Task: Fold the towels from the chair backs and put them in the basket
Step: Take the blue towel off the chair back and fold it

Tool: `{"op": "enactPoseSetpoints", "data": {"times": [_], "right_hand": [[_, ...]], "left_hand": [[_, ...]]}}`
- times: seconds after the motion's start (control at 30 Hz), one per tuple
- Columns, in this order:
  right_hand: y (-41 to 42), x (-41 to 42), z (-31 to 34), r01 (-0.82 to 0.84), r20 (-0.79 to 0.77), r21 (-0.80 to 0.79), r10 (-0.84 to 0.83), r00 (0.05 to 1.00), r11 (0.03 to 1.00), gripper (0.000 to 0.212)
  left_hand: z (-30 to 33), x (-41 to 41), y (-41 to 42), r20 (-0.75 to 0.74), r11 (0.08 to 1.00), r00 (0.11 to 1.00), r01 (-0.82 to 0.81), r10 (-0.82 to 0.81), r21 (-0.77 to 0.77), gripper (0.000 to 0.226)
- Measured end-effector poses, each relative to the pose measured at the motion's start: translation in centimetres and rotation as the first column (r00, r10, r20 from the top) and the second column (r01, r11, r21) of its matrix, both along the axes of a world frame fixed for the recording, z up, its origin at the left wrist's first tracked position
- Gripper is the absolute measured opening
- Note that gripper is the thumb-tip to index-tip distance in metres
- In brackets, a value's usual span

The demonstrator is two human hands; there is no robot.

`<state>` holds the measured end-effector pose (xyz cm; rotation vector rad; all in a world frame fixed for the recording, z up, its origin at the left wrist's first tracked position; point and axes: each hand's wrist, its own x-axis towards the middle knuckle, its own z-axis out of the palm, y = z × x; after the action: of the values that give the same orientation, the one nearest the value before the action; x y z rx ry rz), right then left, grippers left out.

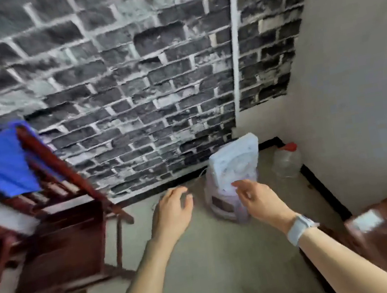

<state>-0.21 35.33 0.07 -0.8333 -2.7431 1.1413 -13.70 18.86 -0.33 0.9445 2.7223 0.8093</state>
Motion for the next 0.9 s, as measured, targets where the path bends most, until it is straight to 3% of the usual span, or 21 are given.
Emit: {"op": "enactPoseSetpoints", "data": {"times": [0.2, 0.43, 0.67, 0.9], "right_hand": [[-16.9, -11.2, 0.8, -0.309, -0.056, 0.009, 0.309, 0.949, 0.951, 0.030], [-30.0, -21.4, 1.3, -0.603, 0.010, 0.031, 0.603, 0.798, 0.797, 0.030], [-38.5, -35.1, 1.1, -0.676, -0.049, -0.025, 0.674, 0.737, 0.737, 0.031], [-43.7, -51.4, 2.3, -0.589, -0.126, 0.010, 0.585, 0.801, 0.808, 0.028]], "left_hand": [[2.2, -4.9, -21.1, -0.053, 0.941, 0.939, -0.337, 0.339, 0.033, 0.024], [3.2, -10.1, -34.9, -0.015, 0.818, 0.820, -0.569, 0.572, 0.085, 0.031], [2.6, -20.7, -42.8, 0.043, 0.729, 0.737, -0.675, 0.675, 0.113, 0.032], [4.8, -36.2, -47.7, 0.011, 0.781, 0.785, -0.618, 0.620, 0.094, 0.032]]}}
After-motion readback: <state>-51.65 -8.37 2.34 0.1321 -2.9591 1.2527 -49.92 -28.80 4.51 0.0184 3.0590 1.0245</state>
